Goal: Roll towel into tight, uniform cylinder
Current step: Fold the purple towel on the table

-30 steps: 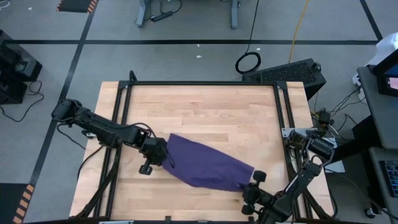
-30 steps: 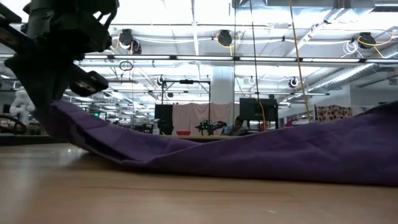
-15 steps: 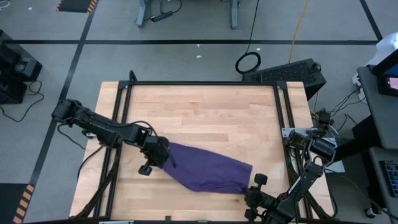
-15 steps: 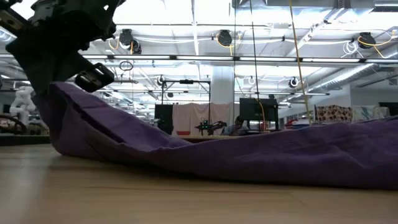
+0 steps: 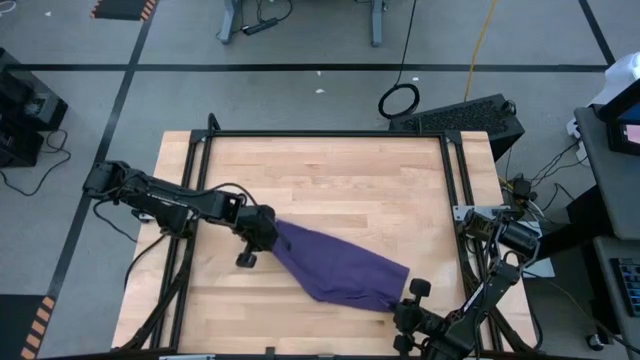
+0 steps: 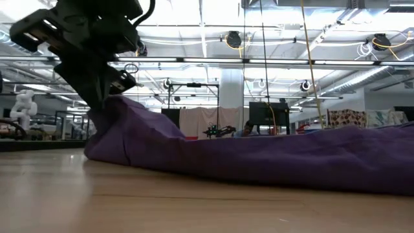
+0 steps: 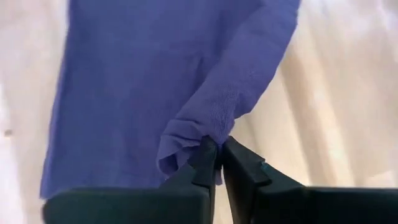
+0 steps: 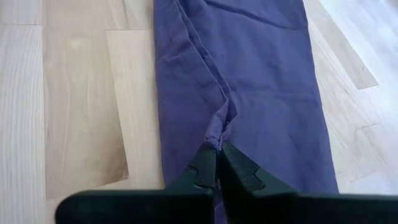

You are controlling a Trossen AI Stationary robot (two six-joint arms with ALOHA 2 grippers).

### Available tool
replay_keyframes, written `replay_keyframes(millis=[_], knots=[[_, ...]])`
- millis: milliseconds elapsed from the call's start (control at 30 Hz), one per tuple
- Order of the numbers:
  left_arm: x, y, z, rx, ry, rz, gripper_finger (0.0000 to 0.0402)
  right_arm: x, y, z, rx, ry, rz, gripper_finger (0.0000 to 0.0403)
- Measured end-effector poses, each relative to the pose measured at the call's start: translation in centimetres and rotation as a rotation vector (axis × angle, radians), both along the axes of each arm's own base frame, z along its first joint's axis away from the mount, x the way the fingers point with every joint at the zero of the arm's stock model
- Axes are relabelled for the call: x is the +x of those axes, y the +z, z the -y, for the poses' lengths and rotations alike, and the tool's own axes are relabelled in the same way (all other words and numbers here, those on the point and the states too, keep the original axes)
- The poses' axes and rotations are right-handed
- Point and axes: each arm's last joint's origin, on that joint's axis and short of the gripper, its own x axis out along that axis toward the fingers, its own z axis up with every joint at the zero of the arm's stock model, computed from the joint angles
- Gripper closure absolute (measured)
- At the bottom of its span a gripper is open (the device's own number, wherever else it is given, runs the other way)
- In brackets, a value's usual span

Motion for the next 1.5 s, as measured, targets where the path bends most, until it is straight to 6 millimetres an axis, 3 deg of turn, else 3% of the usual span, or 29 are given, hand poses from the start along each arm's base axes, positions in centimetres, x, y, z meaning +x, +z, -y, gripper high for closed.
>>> replay_keyframes(millis=[400,567,833,1000,1133,1500], knots=[[0.7,0.2,-1.4,0.182,0.153,0.076,0.0201,1.0,0.0,0.6,0.067,-0.101,0.031,0.0403],[0.4,0.0,-1.5,0.220,0.167,0.042,0.0169,1.4,0.0,0.9,0.093,-0.146,0.045,0.0403],[-0.7,-1.5,0.5,0.181,0.121,0.008,0.0166,1.7,-0.1,1.2,0.118,-0.169,0.005,0.0403],[-0.3,-2.6,1.5,0.165,0.128,0.196,0.0166,1.7,-0.1,1.2,0.117,-0.168,0.003,0.0403],[0.2,-3.0,1.2,0.178,0.136,0.265,0.0170,1.7,-0.1,1.2,0.112,-0.163,0.000,0.0403],[1.5,-6.0,-0.9,0.096,0.097,0.147,0.0269,1.7,-0.1,1.2,0.098,-0.143,-0.010,0.0403]])
